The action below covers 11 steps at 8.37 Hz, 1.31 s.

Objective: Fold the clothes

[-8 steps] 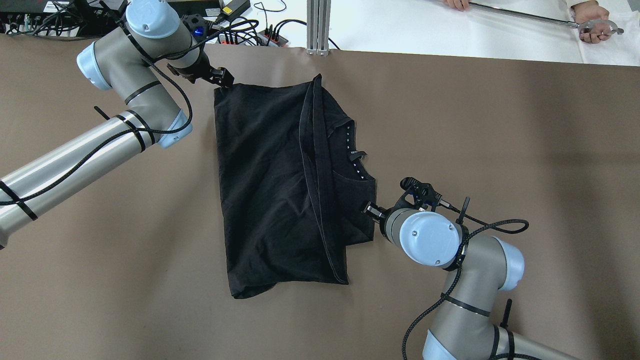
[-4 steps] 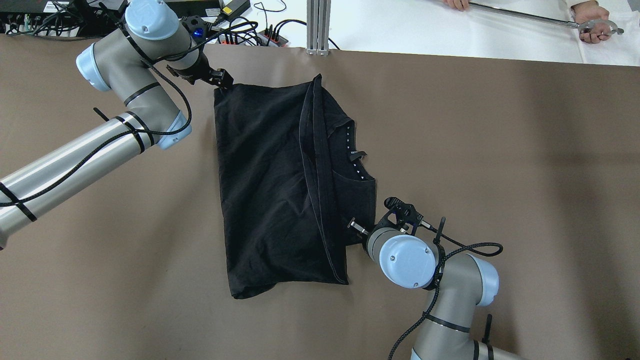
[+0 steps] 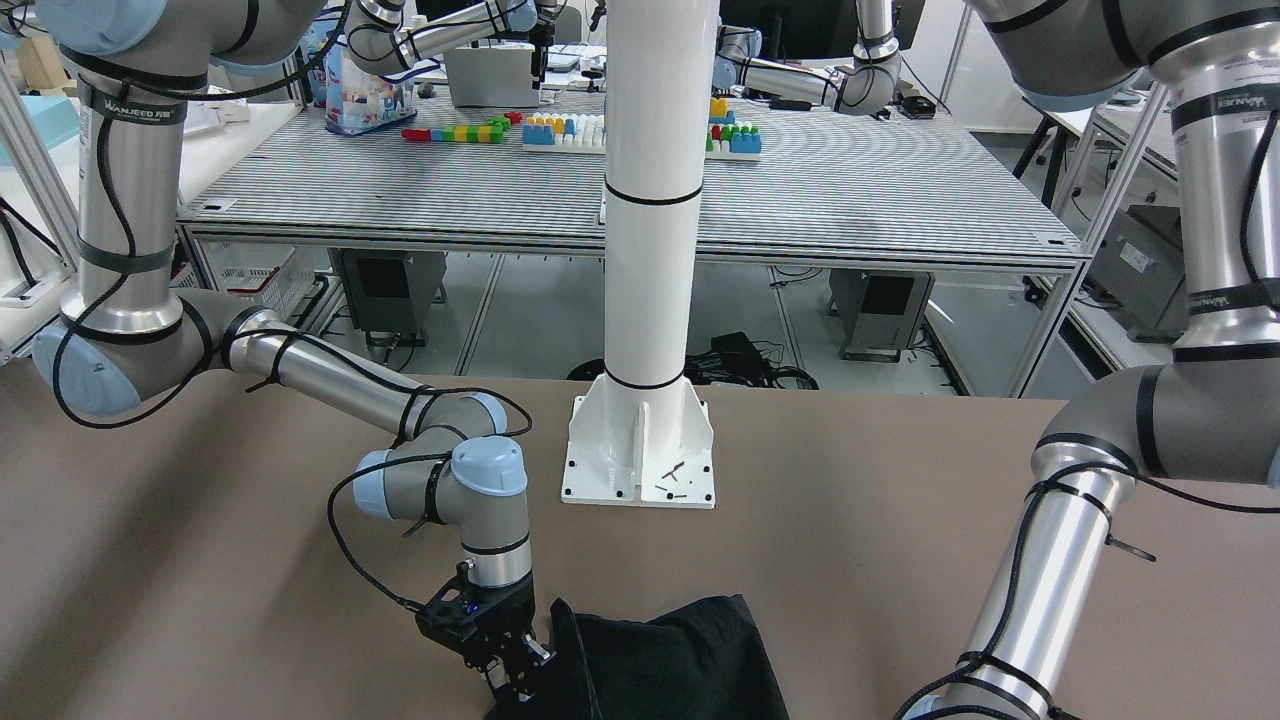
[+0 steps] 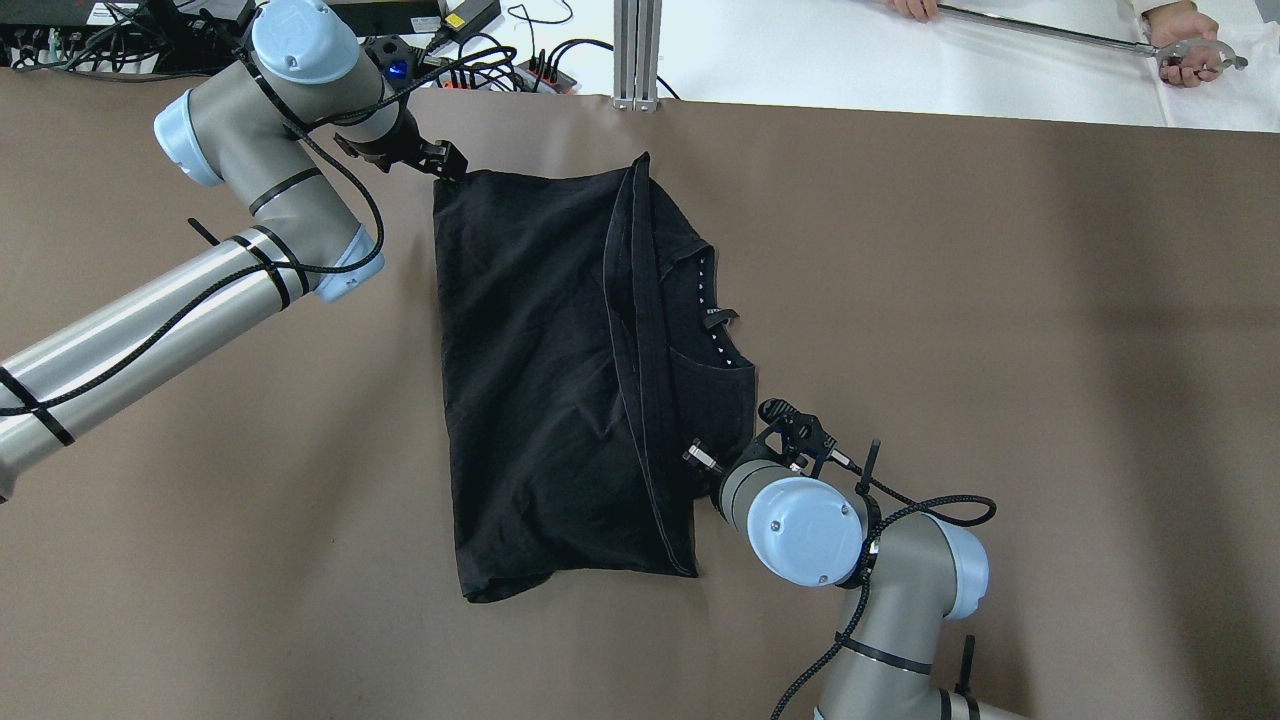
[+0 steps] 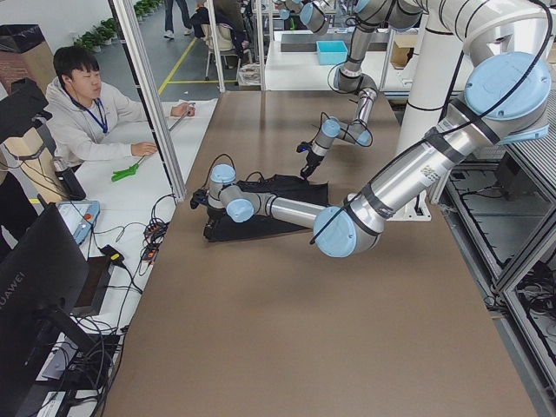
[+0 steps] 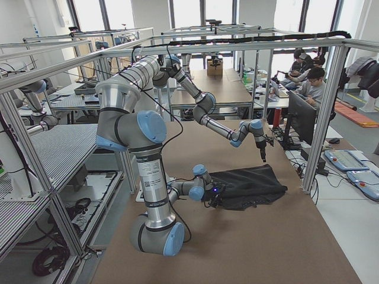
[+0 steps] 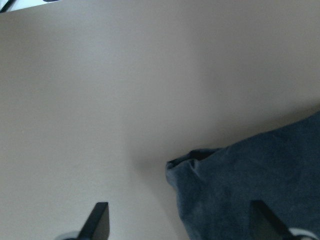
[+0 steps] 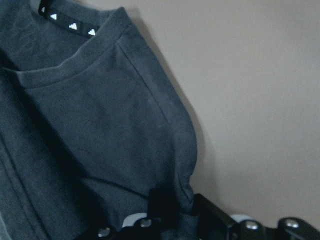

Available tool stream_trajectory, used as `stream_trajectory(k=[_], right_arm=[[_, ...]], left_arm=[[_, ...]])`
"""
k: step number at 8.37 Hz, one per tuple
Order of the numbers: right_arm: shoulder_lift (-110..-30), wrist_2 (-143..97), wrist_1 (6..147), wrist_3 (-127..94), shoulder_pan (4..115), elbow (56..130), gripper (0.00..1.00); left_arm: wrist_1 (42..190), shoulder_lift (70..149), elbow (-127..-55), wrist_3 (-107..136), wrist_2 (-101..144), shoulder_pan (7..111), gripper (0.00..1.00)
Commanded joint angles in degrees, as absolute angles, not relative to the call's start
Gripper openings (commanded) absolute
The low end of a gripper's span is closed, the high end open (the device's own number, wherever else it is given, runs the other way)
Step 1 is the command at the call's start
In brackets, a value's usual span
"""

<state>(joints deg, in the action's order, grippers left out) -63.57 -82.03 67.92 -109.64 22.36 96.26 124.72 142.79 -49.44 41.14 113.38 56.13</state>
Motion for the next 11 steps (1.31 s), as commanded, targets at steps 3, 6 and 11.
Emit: stream_trajectory(k=[3,6,11], right_arm=[[-68.72,-81.39,68.03,-109.07,20.15,104.49,0.0],[-69.52,-78.4,68.03,-109.07,16.44,105.38,0.0],[-69.79,-77.34,68.73,-100.74,16.79,106.08,0.94]], left_arm=[[124.8,142.73,-49.48,41.4,113.38,55.72,1.0],[124.89,142.65,-49.48,41.4,113.29,55.72,1.0],[124.8,139.31,-54.23,42.54,113.29,55.63,1.0]])
